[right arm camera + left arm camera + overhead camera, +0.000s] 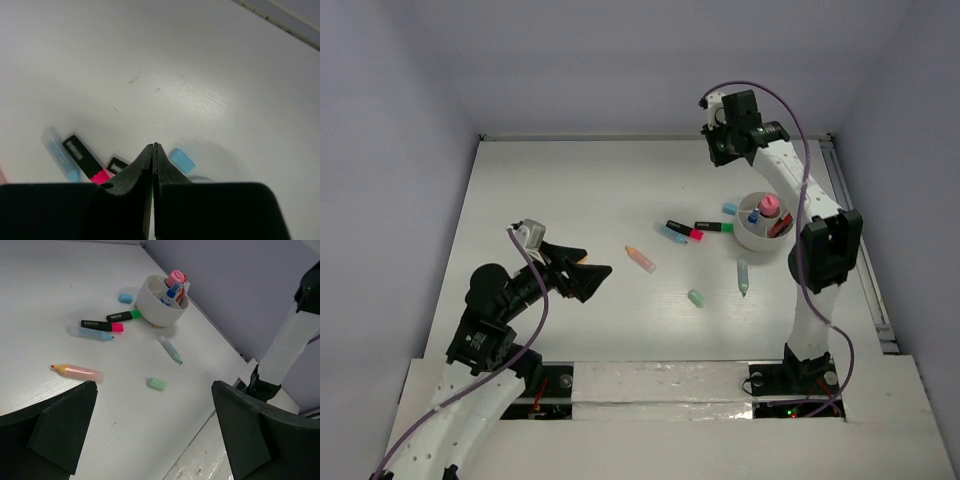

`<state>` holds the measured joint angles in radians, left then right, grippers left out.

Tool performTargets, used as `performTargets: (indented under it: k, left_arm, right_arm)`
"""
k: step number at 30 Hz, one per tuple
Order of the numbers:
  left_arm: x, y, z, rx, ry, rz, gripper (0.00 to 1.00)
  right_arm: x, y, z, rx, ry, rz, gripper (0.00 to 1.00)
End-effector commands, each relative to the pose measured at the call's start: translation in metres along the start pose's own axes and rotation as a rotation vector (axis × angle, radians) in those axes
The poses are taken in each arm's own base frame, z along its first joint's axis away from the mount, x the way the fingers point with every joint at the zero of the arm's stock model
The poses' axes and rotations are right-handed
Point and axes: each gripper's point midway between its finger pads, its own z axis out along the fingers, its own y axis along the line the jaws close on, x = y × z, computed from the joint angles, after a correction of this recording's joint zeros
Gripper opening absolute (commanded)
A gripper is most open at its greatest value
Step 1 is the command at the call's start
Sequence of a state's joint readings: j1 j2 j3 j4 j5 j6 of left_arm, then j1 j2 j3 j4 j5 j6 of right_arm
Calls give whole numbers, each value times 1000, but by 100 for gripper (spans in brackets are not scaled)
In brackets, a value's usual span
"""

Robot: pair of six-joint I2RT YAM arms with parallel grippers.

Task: Sort the stationery into containers
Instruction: Pick up the pen cap from the center of the board.

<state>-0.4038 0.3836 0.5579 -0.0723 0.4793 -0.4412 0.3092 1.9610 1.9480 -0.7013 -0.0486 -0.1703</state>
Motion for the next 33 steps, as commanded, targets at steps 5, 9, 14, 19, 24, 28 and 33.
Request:
performTargets:
  k: [5, 9, 14, 19, 24, 28, 33]
  left_arm:
    - [-9, -9, 5, 50, -7, 28, 99]
    - [-6, -7, 7, 50, 6, 24, 99]
    - [-1, -7, 11, 65, 36, 17, 99]
    - [4, -5, 13, 67, 54, 0, 99]
    - [5, -6, 16, 78, 59, -4, 99]
    - [7, -5, 18, 78, 69, -10, 99]
    - [8, -3, 19, 71, 73, -16, 99]
  right_arm:
    - [15, -21, 9, 35, 160, -203, 44]
    - [49, -17, 29, -7, 275, -235, 69]
    - [83, -16, 54, -30, 382, -253, 72]
    - [99, -24, 64, -24, 431, -268, 72]
    - [114, -38, 65, -18, 468, -248, 72]
    - [130, -42, 71, -25, 509, -250, 71]
    - [141, -46, 78, -51, 532, -226, 68]
